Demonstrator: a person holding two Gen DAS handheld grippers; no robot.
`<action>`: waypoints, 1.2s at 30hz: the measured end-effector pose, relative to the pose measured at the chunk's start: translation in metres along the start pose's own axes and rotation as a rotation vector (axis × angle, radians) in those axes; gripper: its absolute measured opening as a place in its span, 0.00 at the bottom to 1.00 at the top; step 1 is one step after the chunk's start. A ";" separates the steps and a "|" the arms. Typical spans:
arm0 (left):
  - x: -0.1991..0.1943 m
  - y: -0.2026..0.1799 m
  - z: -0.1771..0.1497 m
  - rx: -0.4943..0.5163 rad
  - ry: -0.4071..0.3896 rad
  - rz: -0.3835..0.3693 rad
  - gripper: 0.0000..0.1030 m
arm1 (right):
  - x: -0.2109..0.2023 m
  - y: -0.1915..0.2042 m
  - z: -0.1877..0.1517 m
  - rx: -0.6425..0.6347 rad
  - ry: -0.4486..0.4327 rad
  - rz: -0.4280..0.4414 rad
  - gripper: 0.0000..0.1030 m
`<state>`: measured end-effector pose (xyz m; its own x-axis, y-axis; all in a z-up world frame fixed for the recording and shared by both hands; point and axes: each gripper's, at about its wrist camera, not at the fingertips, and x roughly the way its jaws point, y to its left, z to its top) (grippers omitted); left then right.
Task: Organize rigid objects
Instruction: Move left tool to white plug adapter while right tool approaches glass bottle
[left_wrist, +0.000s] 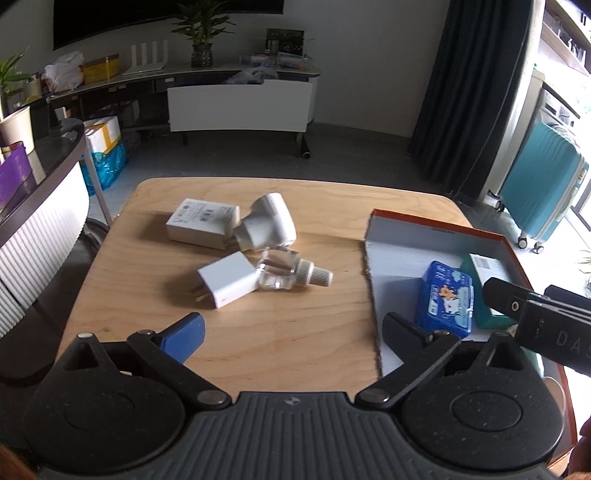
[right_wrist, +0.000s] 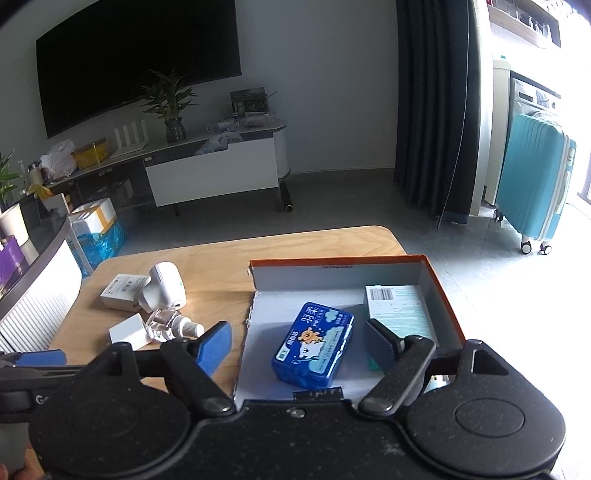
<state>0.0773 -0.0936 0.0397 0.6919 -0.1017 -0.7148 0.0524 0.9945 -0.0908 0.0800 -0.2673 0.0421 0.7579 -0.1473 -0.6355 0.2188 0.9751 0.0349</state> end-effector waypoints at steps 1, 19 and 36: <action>0.000 0.003 0.000 -0.002 -0.001 0.004 1.00 | 0.001 0.004 -0.001 -0.005 -0.007 -0.008 0.89; 0.017 0.063 -0.005 -0.091 0.007 -0.009 1.00 | 0.025 0.053 -0.009 -0.106 0.029 0.120 0.90; 0.098 0.082 0.012 0.101 0.020 -0.040 1.00 | 0.039 0.050 -0.015 -0.085 0.066 0.178 0.89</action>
<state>0.1575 -0.0219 -0.0293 0.6736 -0.1411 -0.7255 0.1528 0.9870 -0.0500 0.1120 -0.2217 0.0076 0.7375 0.0373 -0.6743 0.0298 0.9957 0.0877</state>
